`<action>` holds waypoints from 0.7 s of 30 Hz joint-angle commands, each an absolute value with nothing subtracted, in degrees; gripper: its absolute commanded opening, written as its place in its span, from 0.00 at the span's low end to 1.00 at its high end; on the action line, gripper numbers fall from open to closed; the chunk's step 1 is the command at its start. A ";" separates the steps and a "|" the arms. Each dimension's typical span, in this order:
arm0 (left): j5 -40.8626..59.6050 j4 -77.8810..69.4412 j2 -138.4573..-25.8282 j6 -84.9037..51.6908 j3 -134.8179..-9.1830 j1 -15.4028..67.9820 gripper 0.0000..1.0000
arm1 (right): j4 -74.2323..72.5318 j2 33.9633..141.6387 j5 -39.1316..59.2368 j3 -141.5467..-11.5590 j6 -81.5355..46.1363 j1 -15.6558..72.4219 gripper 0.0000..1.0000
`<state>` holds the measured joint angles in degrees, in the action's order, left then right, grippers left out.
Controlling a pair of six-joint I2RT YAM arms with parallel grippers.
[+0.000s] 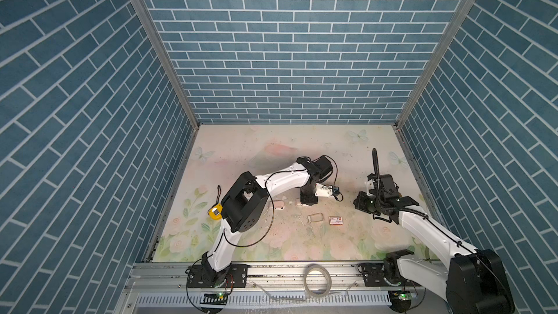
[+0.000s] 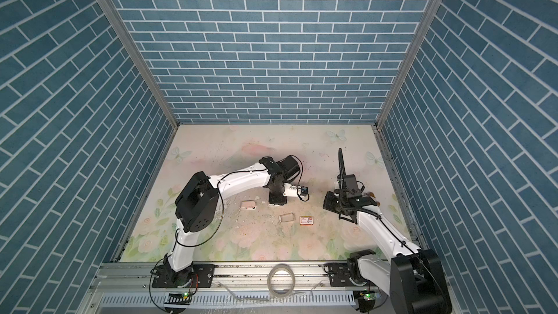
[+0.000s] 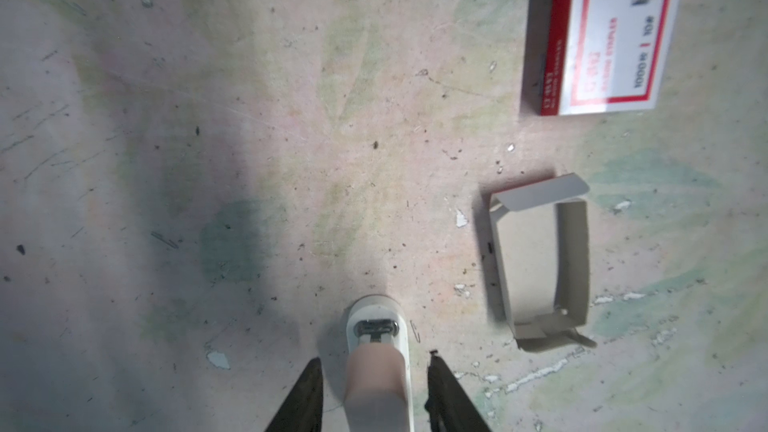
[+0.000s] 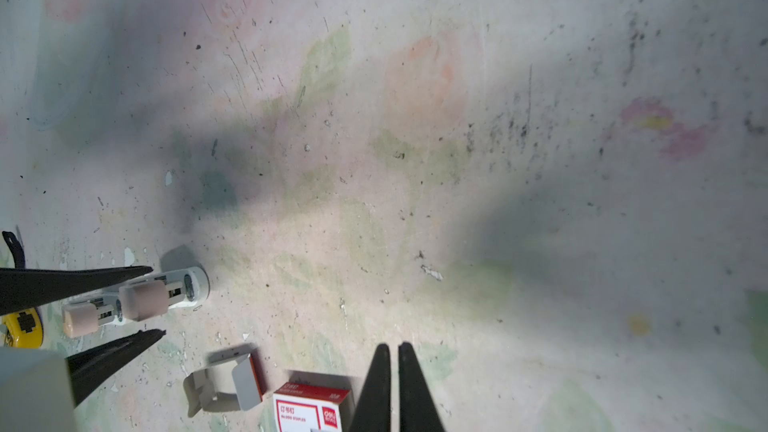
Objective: Load the staples into the stapler
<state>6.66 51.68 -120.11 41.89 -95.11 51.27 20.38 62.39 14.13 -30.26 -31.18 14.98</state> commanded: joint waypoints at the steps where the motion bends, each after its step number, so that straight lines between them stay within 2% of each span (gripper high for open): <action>1: 6.59 52.47 -120.00 42.25 -95.19 51.41 0.44 | 21.74 61.44 13.30 -29.66 -30.41 14.76 0.09; 12: 6.85 51.95 -119.54 42.45 -95.19 51.32 0.56 | 22.02 61.36 13.18 -30.01 -30.41 14.77 0.09; 17: 7.77 50.80 -117.82 42.84 -93.66 51.24 0.67 | 22.24 60.70 12.41 -30.17 -30.34 14.77 0.10; 21: 7.91 50.27 -116.59 43.08 -92.98 51.16 0.71 | 22.24 60.30 12.02 -30.32 -30.23 14.77 0.13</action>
